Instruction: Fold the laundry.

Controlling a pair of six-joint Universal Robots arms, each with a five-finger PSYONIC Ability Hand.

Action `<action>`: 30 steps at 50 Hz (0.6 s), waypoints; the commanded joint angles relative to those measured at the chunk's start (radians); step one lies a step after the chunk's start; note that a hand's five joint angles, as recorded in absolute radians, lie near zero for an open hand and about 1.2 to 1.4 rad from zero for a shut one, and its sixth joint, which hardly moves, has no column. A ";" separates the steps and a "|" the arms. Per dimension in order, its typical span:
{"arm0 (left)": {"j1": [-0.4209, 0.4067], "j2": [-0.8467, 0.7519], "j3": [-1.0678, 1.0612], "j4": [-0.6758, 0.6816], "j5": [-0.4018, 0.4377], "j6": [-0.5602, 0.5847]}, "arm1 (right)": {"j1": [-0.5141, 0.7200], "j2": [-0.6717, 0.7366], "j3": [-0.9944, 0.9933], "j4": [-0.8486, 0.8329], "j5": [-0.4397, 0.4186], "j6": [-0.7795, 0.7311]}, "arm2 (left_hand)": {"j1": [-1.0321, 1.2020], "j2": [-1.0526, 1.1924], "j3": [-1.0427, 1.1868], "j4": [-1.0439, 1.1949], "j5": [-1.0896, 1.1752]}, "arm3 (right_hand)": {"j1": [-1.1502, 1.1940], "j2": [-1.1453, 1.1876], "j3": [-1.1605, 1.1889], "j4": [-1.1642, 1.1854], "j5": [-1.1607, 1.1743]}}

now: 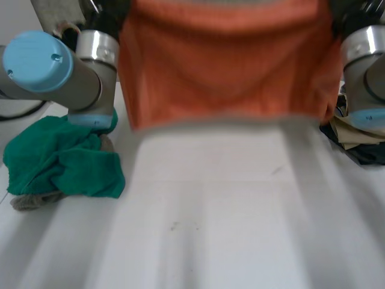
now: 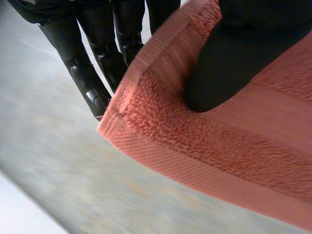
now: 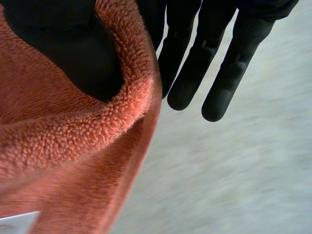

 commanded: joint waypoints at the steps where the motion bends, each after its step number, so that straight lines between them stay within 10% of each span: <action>1: 0.001 0.036 -0.103 0.049 -0.032 -0.054 | 0.001 -0.110 0.195 -0.150 -0.063 0.023 | 0.253 0.196 0.200 0.194 0.232 | 0.269 0.226 0.203 0.198 0.245; 18: -0.011 0.152 -0.672 -0.011 -0.029 -0.163 | -0.006 0.037 0.433 0.327 -0.120 0.029 | 0.253 0.196 0.200 0.194 0.232 | 0.269 0.226 0.203 0.198 0.245; 30: 0.001 0.221 -0.769 -0.093 -0.029 -0.181 | -0.083 0.052 0.370 0.531 -0.137 0.190 | 0.253 0.196 0.200 0.194 0.232 | -0.352 -0.395 -0.418 -0.423 -0.376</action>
